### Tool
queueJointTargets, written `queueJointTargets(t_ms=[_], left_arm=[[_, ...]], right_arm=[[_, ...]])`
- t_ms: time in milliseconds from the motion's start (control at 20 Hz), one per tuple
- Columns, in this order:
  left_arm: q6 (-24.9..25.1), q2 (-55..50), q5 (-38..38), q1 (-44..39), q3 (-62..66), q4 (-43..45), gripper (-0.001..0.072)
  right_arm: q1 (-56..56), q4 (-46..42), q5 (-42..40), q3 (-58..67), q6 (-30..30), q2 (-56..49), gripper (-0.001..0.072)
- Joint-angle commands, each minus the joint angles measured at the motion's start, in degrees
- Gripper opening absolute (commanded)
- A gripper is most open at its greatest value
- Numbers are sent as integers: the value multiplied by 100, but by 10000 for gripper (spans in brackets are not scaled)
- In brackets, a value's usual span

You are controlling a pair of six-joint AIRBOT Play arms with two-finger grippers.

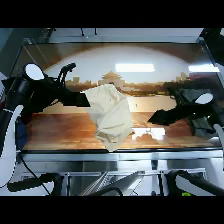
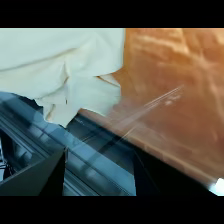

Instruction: Fold the shirts.

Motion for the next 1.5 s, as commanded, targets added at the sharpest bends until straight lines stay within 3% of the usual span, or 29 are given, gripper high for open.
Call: queueJointTargets(t_ms=[0,300,400,450,500,550,750,850,1200,1450], left_arm=[[260,-26,874,457,-1032,-144,682],[457,-122,2754,463,-1687,-216,682],[457,-415,2918,334,-1574,-216,682],[457,-640,2903,245,-1421,-214,683],[455,-885,2870,146,-1180,-208,682],[448,-1102,2841,74,-927,-208,682],[446,-1904,2638,-20,83,-138,680],[361,-2267,2321,70,527,33,560],[195,-2601,1067,479,1574,741,564],[232,-2824,1141,518,1606,507,564]], right_arm=[[791,560,-1193,-955,-2,83,465],[1635,1071,-2173,-1104,-170,-658,464],[1759,1379,-2315,-1102,-417,-955,462],[1766,1727,-2310,-1102,-658,-1060,426],[1766,2096,-2312,-1102,-920,-1119,329],[1766,2444,-2317,-1102,-1204,-1139,302],[1764,2743,-2422,-1102,-1370,-1150,296],[1762,2730,-2417,-1102,-1370,-1158,296],[1762,2723,-2422,-1102,-1375,-1158,296],[1764,2726,-2566,-1102,-1416,-1158,296]])
